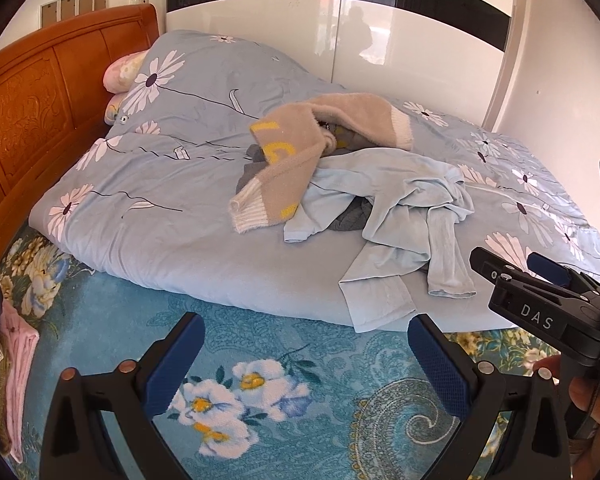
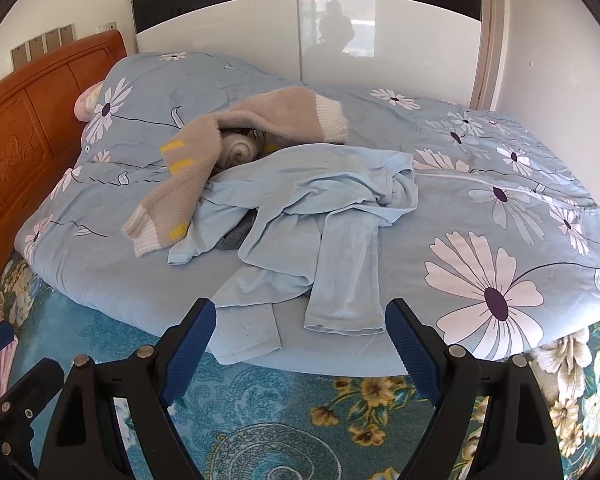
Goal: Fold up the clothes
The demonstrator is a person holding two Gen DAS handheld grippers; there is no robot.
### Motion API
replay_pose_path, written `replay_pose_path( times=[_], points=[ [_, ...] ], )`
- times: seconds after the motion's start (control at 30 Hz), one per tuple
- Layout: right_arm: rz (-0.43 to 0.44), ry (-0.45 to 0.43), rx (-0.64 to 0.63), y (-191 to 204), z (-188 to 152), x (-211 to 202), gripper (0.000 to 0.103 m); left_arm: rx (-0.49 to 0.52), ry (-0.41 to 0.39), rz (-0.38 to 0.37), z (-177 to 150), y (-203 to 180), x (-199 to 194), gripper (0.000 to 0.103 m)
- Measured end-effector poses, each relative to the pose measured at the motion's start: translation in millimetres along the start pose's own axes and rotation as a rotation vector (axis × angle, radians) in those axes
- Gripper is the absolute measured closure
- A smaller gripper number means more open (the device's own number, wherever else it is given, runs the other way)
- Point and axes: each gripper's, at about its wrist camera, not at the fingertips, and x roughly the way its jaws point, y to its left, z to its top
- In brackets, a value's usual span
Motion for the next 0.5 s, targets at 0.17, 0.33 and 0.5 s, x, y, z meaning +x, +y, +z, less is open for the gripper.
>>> replay_pose_path(
  times=[0.17, 0.33, 0.5],
  points=[
    [-0.014, -0.008, -0.011, 0.4, -2.0, -2.6, 0.015, 0.008, -0.063, 0.004, -5.2, -1.0, -6.8, 0.0],
    [-0.018, -0.015, -0.014, 2.1, -4.5, -3.7, 0.015, 0.017, -0.055, 0.015, -7.3, -2.1, -4.4, 0.0],
    [-0.017, -0.023, -0.012, 4.3, -8.5, -3.2, 0.015, 0.002, -0.052, 0.018, -9.5, -0.9, -3.0, 0.0]
  ],
)
